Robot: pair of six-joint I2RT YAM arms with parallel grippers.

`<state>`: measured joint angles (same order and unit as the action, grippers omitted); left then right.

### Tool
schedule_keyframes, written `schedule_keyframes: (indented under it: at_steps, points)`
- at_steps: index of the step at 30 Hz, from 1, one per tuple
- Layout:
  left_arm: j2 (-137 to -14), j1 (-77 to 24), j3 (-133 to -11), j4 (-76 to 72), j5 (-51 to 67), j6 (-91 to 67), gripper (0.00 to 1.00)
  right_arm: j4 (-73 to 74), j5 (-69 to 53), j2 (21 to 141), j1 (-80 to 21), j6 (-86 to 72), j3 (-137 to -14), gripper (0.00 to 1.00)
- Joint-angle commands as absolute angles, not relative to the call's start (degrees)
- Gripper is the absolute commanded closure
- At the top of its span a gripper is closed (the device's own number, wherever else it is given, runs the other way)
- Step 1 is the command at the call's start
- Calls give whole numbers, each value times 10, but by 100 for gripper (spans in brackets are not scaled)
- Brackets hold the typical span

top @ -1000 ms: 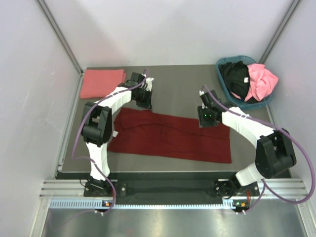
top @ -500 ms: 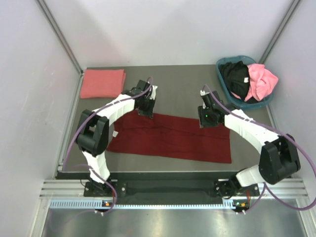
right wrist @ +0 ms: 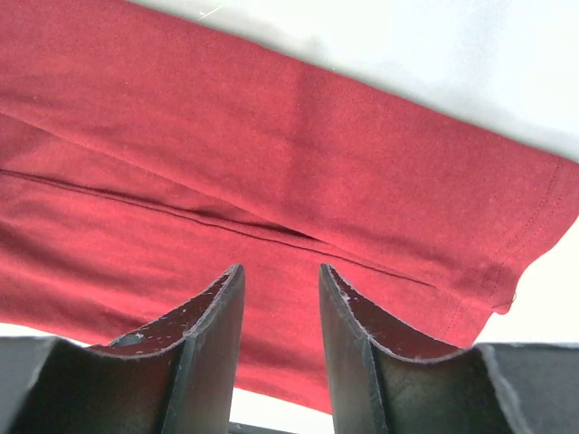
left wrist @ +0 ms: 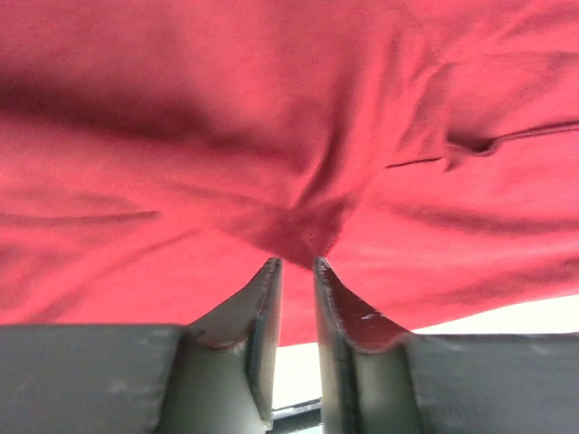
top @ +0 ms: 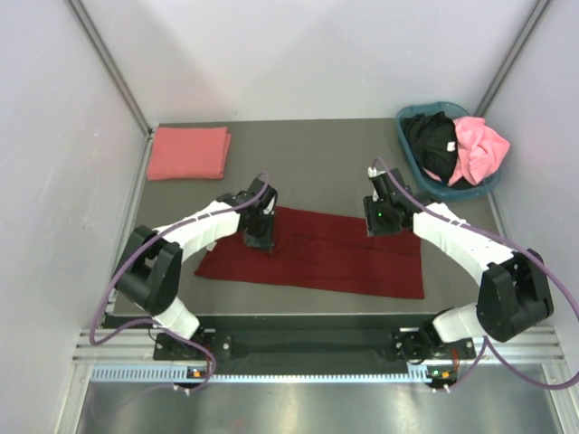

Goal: Fold and stack the t-shirts
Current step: Fold the tshirt

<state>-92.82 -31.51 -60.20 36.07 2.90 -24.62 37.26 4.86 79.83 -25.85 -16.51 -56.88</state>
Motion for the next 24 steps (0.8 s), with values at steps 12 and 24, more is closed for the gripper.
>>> schedule_keyframes:
  at_steps: [12, 24]
  points:
    - [-920, -256, -713, 491, -185, -330, 55, 379, 59, 765, -278, -168, -574, 60]
    - [-838, -39, -566, 297, 79, -328, 52, 296, 72, 794, -392, -185, -603, 59]
